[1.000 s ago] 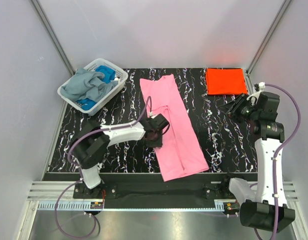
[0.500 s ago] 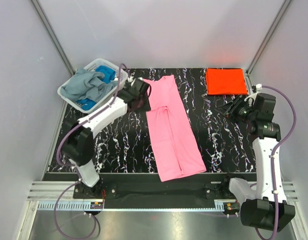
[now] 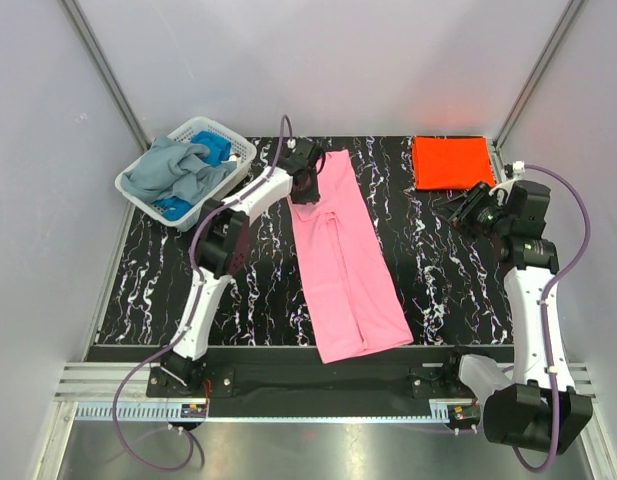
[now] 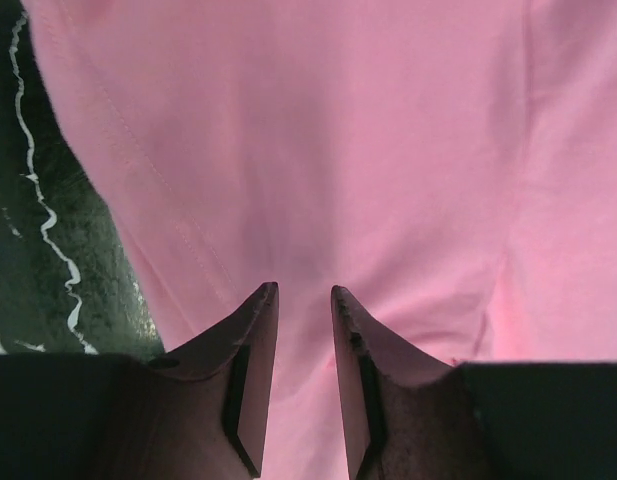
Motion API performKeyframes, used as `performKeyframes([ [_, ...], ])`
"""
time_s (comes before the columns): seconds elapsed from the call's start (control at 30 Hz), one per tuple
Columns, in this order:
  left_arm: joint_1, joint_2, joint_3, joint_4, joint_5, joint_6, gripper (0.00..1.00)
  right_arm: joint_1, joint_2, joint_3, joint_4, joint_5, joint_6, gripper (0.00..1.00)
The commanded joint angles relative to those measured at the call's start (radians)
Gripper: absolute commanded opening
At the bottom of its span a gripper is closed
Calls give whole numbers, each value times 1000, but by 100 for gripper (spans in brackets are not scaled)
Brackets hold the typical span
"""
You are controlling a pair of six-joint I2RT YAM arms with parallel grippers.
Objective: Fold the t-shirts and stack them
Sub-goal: Fold the tshirt
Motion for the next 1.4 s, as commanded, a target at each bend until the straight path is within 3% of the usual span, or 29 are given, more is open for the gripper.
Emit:
performKeyframes([
  [0.0,31,56,102,-78,25,-11,33,5,5,-6,93,-21,19,32],
  [0.27,122,163,124,172,290,-75,29,5,80,-70,212,-66,70,31],
  [0.4,166,278,245,267,408,-160,29,5,179,-54,261,-82,70,30],
  [0.53,205,370,290,581,566,-340,29,6,216,-32,271,-42,50,30],
  [0.67,212,435,320,779,660,-437,30,14,291,-29,271,-60,27,31],
  [0.73,211,389,269,856,737,-448,32,28,345,3,207,-77,-7,32],
  [0.9,212,29,-153,912,765,-341,39,110,385,17,73,-62,-76,31],
  [0.93,212,-19,-193,872,760,-320,40,126,382,-16,70,-88,-65,6],
  [0.97,212,-109,-235,846,757,-272,40,142,382,-35,70,-99,-39,0],
  [1.07,203,-295,-391,705,645,-171,41,261,384,-102,43,-135,-9,0],
  [1.13,199,-390,-550,683,572,-145,42,287,353,-206,104,-198,63,0],
  [1.23,166,-556,-726,639,506,-137,41,287,264,-312,119,-139,108,0],
  [1.37,6,-721,-943,666,492,-172,38,290,232,-395,129,-143,120,0],
])
